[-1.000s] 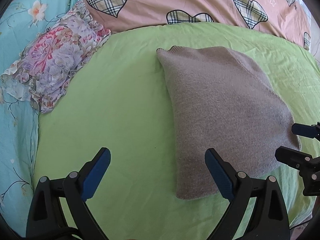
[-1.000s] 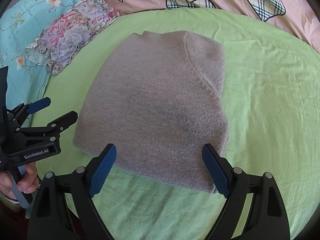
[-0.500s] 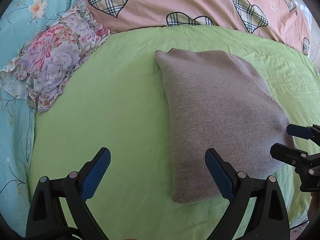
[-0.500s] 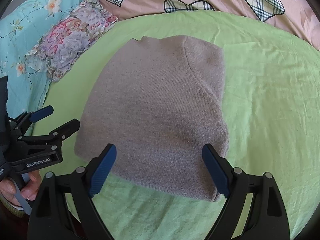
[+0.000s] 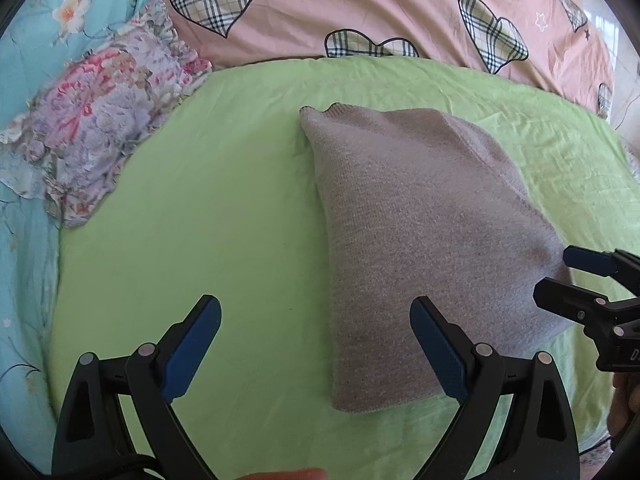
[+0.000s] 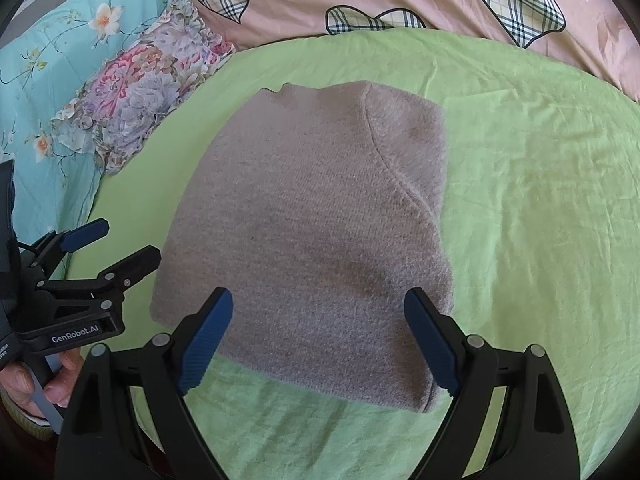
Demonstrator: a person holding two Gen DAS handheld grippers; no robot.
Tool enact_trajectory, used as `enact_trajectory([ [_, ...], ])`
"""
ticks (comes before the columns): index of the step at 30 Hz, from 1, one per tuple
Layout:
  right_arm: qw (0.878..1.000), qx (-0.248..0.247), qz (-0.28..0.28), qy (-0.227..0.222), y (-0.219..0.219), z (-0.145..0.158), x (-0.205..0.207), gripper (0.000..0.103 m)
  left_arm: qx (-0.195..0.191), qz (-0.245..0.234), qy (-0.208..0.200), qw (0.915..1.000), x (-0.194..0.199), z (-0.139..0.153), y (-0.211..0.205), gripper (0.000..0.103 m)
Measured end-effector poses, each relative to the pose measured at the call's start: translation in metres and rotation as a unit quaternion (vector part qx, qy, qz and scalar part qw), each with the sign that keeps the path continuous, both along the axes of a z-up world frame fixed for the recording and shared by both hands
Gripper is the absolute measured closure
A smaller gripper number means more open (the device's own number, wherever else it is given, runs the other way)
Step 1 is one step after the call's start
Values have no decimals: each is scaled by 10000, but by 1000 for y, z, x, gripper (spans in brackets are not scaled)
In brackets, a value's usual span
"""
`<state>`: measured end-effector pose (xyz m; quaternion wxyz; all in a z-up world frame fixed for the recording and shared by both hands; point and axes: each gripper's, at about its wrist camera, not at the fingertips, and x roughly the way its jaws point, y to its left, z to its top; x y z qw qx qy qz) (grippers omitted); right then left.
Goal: Fold small clothes
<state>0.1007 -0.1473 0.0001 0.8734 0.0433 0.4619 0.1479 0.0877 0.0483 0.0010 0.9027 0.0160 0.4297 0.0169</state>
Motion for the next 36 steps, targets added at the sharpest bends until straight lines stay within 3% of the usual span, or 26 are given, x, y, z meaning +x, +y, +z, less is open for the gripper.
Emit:
enact_trajectory([
  [4,9995,312,-63,-40,-15,2,10,15,-820,-196,147,9963,19,-2,16,7],
  [10,9922,1105,-570,46,-50,-4,49,15,-1501,-312,470,9871,66,-15,33,7],
  [13,9895,1217,-774,82,-62,-12,74,17,-1964,-349,610,9780,95,-23,42,7],
  [19,9861,1398,-846,296,-68,-28,125,44,-2269,-280,650,9714,149,-30,53,10],
  [21,9855,1420,-875,317,-68,-33,137,50,-2409,-273,655,9679,167,-35,56,22],
  [22,9845,1498,-855,316,-68,-35,143,60,-2445,-267,651,9671,172,-37,57,29],
  [24,9845,1543,-792,270,-66,-36,149,76,-2581,-360,643,9633,186,-42,57,76],
  [25,9859,1493,-733,166,-63,-32,150,88,-2541,-357,630,9645,191,-42,54,77],
  [27,9874,1436,-662,-111,-62,-19,144,90,-2290,-421,404,9717,189,-31,47,86],
  [29,9838,1611,-496,-613,-63,2,130,91,-2090,-561,7,9763,176,-18,39,86],
  [31,9838,1461,-472,-923,-63,12,118,91,-1987,-554,-44,9785,173,-18,35,86],
  [36,9907,1167,-622,-319,-62,-27,140,91,-2058,-269,270,9778,203,-41,49,79],
])
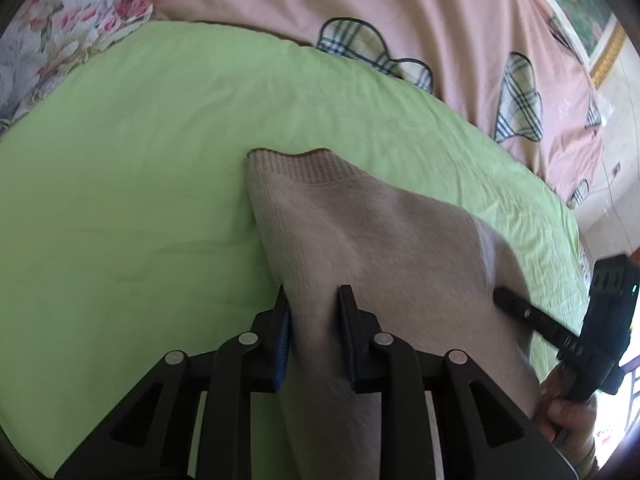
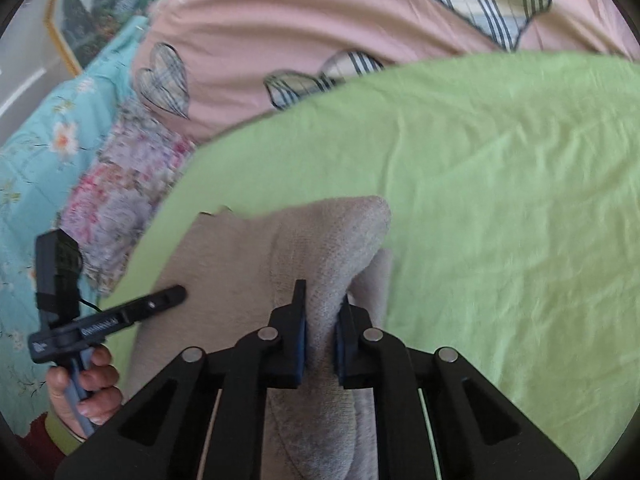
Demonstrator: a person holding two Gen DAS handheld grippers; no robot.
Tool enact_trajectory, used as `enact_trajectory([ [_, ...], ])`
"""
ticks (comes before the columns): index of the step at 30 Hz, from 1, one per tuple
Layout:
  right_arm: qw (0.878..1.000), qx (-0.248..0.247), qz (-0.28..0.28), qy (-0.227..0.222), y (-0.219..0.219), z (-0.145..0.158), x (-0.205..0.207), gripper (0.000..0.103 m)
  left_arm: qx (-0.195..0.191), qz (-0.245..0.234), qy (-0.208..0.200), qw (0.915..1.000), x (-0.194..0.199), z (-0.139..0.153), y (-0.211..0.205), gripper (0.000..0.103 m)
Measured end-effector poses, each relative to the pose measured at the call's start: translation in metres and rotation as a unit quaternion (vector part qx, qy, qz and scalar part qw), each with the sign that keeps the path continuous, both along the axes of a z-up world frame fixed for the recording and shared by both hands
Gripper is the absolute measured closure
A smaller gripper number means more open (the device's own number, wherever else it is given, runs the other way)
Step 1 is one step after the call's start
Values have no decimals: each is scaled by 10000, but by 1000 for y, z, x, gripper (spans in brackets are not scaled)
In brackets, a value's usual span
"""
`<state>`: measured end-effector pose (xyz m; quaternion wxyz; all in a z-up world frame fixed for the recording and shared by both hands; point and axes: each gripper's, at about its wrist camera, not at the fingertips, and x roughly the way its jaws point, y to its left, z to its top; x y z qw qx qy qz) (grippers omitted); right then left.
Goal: Fold small clothes
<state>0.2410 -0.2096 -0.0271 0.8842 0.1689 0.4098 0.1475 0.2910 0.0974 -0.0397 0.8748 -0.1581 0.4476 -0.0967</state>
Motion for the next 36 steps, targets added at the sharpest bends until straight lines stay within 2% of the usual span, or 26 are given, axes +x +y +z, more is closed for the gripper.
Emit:
enact_trajectory([
  [4,9999,-74,-72,71,3,-9,6,90,276,265,76,9992,27,-9,8,79],
  [6,9998,-105,-128,81,3,-10,6,88,487,407,116,9979,43,-10,10,82],
  [9,9997,16,-209,131,-2,-4,1,80,401,470,143,9980,46,1,16,85],
  [13,9995,138,-270,-101,-11,21,-26,80,327,296,-177,9989,10,32,15,86],
  [16,9991,280,-210,-240,-15,32,-56,80,136,80,-356,9992,-37,50,9,86],
  [21,9996,202,43,-177,-3,30,-97,80,-118,-432,-433,9981,-117,55,-11,86],
  [23,9997,128,202,-99,6,27,-111,80,-126,-607,-403,9973,-136,50,-23,86],
  [25,9996,49,265,-67,12,24,-120,80,-116,-740,-350,9966,-148,40,-31,86],
  [28,9996,-95,240,78,14,14,-126,80,166,-781,-18,9968,-154,16,-42,86],
  [31,9967,-621,179,491,15,-9,-115,84,315,-806,-73,9962,-153,7,-47,86],
  [32,9964,-680,151,493,13,-16,-112,85,344,-797,-71,9962,-151,5,-48,88],
  [36,9976,-536,32,442,6,-22,-99,85,492,-777,-126,9957,-152,3,-53,89],
])
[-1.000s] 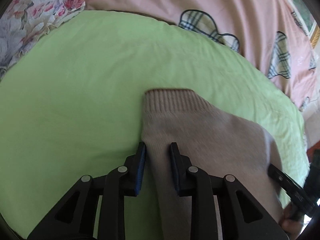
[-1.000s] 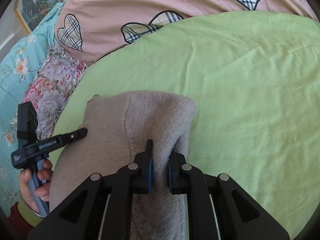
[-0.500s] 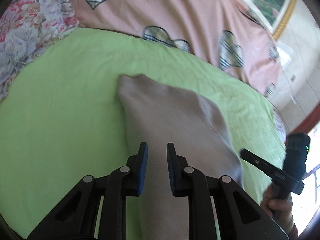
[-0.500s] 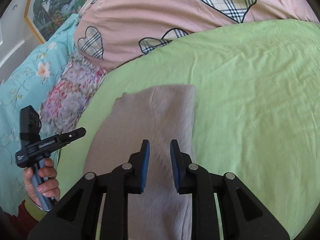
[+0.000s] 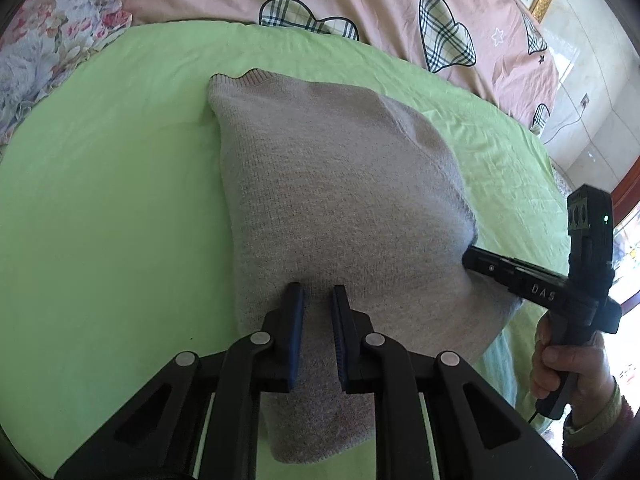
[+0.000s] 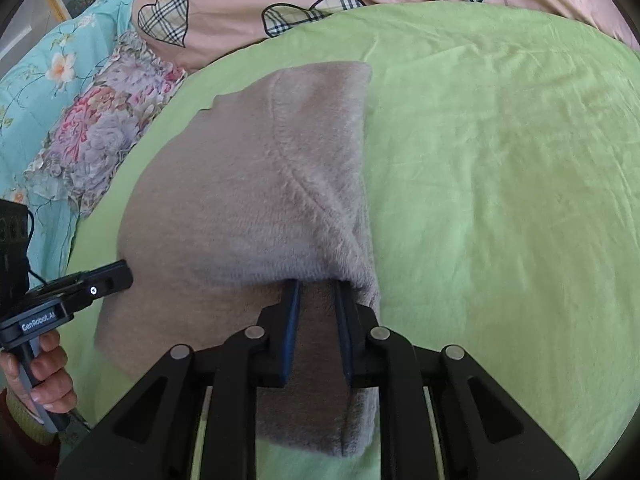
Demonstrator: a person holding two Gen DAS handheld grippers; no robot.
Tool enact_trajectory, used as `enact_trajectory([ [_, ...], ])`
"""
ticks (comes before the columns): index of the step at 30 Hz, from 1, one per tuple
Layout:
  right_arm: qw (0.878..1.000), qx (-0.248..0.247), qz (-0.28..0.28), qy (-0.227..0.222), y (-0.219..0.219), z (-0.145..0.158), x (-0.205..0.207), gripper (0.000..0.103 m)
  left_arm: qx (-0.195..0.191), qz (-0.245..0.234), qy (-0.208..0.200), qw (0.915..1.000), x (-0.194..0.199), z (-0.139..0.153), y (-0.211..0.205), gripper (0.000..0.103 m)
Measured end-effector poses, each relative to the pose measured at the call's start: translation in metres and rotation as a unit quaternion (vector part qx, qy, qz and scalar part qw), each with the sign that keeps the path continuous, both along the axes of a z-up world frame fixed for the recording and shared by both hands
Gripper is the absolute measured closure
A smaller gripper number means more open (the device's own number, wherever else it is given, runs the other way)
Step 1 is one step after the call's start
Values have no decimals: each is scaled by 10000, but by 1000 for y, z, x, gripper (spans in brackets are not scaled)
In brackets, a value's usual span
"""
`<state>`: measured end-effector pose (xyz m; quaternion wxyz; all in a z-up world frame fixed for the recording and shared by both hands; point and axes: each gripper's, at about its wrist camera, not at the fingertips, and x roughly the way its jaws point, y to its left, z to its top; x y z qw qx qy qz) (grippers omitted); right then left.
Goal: Fold small clothes
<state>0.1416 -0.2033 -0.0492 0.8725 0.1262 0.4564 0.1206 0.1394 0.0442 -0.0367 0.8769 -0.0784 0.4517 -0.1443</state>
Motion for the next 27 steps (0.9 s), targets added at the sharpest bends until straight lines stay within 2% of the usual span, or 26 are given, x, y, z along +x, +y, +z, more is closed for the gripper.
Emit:
enact_trajectory([
  [3,10000,-64,-10,-27,1,4,-6,85,-25,-6,-49,10000,-9,5,1,88],
  [8,9997,7,128,-192,3,23,-45,81,-192,-129,-88,9997,-39,16,11,86],
  [11,9994,-29,299,-198,11,22,-62,81,45,-69,-86,9999,-54,10,9,85],
  [14,9987,-399,324,-54,17,6,-65,81,182,-51,43,9998,-58,-6,6,85],
  [16,9995,-242,222,-35,12,3,-64,81,235,-36,-13,9997,-61,-5,5,85],
  [19,9996,-202,196,-95,13,15,-68,81,80,-98,-30,9999,-68,4,6,78],
  [21,9993,-203,259,-194,15,26,-77,81,95,-105,-39,9999,-75,8,7,70],
  [22,9992,-191,277,-231,16,31,-82,81,188,-57,-59,9998,-81,10,7,67],
  [24,9991,-149,263,-292,15,39,-92,80,426,84,-105,9990,-92,14,8,50],
  [26,9992,-85,212,-327,14,44,-105,73,681,269,-163,9972,-102,16,9,45],
  [27,9992,-66,192,-330,13,45,-108,65,802,332,-180,9961,-108,17,8,42],
])
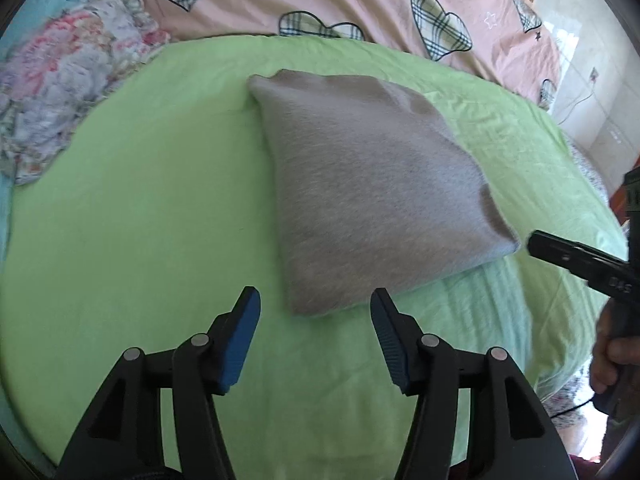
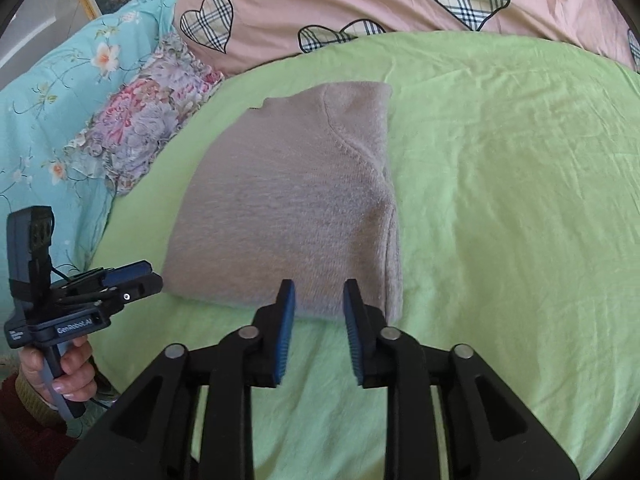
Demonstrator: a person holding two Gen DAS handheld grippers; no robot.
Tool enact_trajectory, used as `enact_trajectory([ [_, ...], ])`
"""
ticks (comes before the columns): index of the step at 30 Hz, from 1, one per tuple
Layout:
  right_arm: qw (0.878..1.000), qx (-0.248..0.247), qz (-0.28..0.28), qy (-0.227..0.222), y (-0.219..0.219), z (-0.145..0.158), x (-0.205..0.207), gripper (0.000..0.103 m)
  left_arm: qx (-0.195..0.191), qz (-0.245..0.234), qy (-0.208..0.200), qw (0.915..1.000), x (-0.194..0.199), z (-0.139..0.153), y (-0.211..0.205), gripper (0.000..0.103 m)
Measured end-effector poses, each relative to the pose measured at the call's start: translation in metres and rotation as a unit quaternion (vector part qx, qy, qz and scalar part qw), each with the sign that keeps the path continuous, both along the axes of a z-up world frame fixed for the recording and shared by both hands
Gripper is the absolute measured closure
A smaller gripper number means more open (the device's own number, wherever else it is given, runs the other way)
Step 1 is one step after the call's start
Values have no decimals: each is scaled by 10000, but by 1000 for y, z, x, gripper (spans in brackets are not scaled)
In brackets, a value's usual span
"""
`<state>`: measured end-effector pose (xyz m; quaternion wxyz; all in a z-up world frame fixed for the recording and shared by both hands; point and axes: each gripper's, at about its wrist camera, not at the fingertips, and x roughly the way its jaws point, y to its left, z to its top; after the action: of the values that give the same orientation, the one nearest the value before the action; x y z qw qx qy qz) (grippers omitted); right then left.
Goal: Fold small clothes
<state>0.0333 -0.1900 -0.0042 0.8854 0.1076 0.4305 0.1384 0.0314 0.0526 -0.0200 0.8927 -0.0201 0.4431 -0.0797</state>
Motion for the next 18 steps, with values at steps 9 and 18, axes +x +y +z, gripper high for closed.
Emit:
enact_trajectory([
  [9,9996,-183,69,221,16,-12,-41,46,901,137,-129,9958,-47,-7,-5,25],
  [18,9974,-530,331,364,33,-22,-55,25,1108,273,-117,9934,-55,-12,-5,21],
])
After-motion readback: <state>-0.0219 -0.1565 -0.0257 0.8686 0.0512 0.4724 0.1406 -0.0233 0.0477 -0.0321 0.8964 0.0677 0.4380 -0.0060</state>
